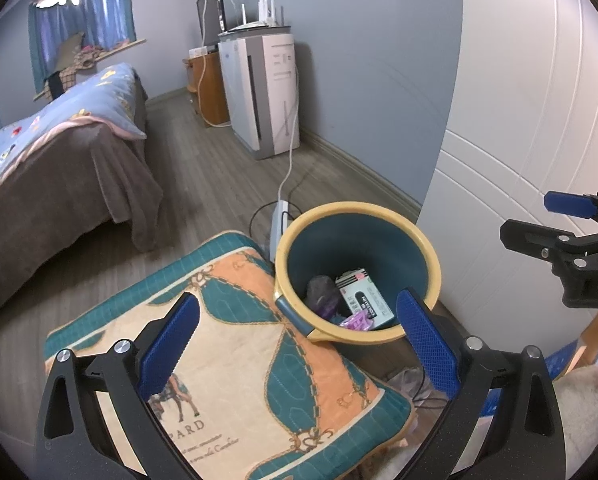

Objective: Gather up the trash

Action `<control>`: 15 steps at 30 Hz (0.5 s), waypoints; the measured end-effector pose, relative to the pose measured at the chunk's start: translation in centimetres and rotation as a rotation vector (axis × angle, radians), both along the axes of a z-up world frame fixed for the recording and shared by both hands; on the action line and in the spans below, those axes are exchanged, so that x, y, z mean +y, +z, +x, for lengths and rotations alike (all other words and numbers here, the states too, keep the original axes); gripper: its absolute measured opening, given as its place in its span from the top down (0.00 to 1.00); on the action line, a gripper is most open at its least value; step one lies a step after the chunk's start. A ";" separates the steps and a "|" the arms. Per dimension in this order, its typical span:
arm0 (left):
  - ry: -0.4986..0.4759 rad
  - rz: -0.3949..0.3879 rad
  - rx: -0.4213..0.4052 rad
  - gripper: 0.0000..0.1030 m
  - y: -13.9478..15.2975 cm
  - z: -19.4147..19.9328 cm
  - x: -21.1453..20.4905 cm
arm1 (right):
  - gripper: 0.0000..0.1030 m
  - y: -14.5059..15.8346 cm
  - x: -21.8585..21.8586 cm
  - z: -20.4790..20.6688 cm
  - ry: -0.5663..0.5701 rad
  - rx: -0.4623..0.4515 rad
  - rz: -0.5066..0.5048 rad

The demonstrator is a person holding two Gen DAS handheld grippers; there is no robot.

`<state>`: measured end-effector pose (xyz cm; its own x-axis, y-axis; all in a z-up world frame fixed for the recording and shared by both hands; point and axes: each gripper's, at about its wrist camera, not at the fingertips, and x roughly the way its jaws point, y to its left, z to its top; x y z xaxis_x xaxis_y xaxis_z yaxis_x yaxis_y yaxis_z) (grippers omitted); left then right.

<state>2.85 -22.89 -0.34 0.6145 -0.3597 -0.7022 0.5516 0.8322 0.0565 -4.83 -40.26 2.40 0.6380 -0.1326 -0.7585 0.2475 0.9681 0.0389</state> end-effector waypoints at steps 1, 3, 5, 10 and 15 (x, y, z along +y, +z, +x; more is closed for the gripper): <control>0.000 0.000 0.000 0.05 0.0 0.0 0.0 | 0.05 0.0 0.0 0.0 0.000 0.000 0.001; 0.001 0.001 0.000 0.05 0.0 0.0 -0.1 | 0.05 0.0 0.0 0.0 0.000 0.000 0.000; -0.001 0.000 0.001 0.05 0.0 0.0 -0.1 | 0.05 0.0 0.0 0.0 0.000 0.001 0.000; -0.002 0.002 -0.007 0.05 0.1 0.0 0.0 | 0.05 0.0 0.0 0.0 0.001 0.001 -0.001; -0.002 0.020 -0.013 0.05 0.1 0.2 0.2 | 0.05 0.0 0.0 0.0 0.000 0.001 0.000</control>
<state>3.03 -22.68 -0.28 0.6228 -0.3469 -0.7013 0.5528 0.8294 0.0805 -4.79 -40.30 2.43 0.6371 -0.1320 -0.7594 0.2472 0.9682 0.0391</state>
